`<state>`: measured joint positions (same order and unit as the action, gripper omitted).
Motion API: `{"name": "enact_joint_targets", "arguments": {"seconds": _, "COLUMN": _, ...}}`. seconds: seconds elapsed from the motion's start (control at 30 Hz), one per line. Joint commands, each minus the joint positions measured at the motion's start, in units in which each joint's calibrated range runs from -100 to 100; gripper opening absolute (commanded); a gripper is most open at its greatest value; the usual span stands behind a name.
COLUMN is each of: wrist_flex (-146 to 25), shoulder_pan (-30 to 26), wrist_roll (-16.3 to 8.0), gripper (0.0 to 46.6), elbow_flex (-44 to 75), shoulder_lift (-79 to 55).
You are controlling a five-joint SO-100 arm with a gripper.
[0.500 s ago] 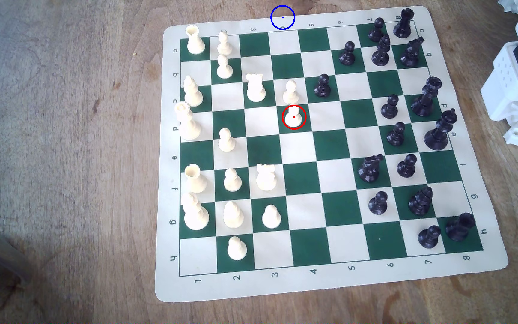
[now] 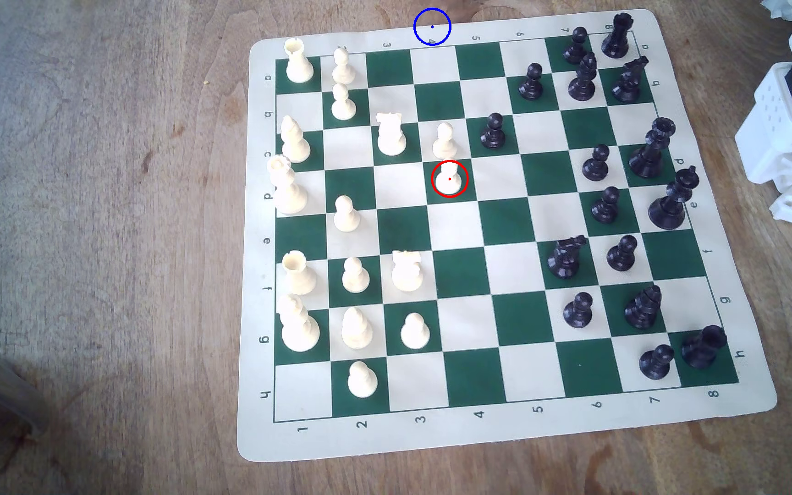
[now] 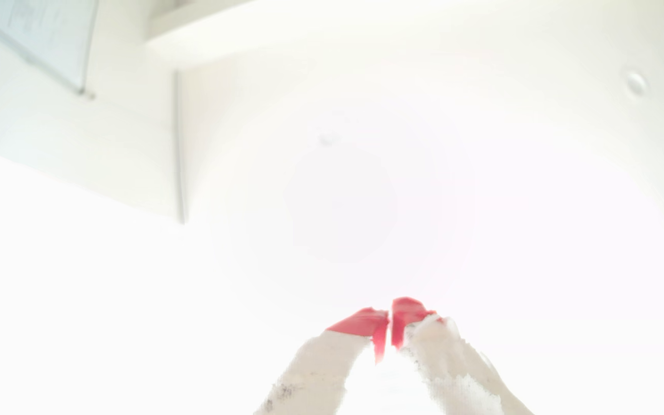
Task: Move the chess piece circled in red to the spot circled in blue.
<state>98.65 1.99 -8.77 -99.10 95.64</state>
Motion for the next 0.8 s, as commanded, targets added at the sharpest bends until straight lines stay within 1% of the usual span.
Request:
{"name": "enact_joint_targets", "arguments": {"seconds": 0.0, "wrist_flex": 1.1, "shoulder_pan": 0.0, "wrist_roll": -0.2, "gripper": 0.4, "elbow_flex": -0.8, "shoulder_lift": 0.1}}
{"name": "enact_joint_targets", "arguments": {"seconds": 0.27, "wrist_flex": 1.1, "shoulder_pan": 0.0, "wrist_roll": -0.2, "gripper": 0.4, "elbow_flex": -0.8, "shoulder_lift": 0.1}}
{"name": "enact_joint_targets", "arguments": {"seconds": 0.33, "wrist_flex": -2.0, "shoulder_pan": 0.4, "wrist_roll": -0.1, "gripper": 0.2, "elbow_flex": -0.8, "shoulder_lift": 0.2}}
{"name": "enact_joint_targets", "arguments": {"seconds": 0.47, "wrist_flex": -31.5, "shoulder_pan": 0.1, "wrist_roll": -0.3, "gripper": 0.2, "elbow_flex": -0.9, "shoulder_lift": 0.2}}
{"name": "enact_joint_targets", "arguments": {"seconds": 0.5, "wrist_flex": -51.1, "shoulder_pan": -2.0, "wrist_roll": -0.1, "gripper": 0.2, "elbow_flex": -0.8, "shoulder_lift": 0.1}}
{"name": "enact_joint_targets", "arguments": {"seconds": 0.63, "wrist_flex": -85.7, "shoulder_pan": -4.5, "wrist_roll": -0.1, "gripper": 0.2, "elbow_flex": -0.8, "shoulder_lift": 0.1}}
{"name": "enact_joint_targets", "arguments": {"seconds": 0.67, "wrist_flex": -92.8, "shoulder_pan": -4.5, "wrist_roll": 0.0, "gripper": 0.2, "elbow_flex": -0.8, "shoulder_lift": 0.1}}
{"name": "enact_joint_targets", "arguments": {"seconds": 0.77, "wrist_flex": -94.9, "shoulder_pan": -4.3, "wrist_roll": 0.1, "gripper": 0.2, "elbow_flex": -0.8, "shoulder_lift": 0.1}}
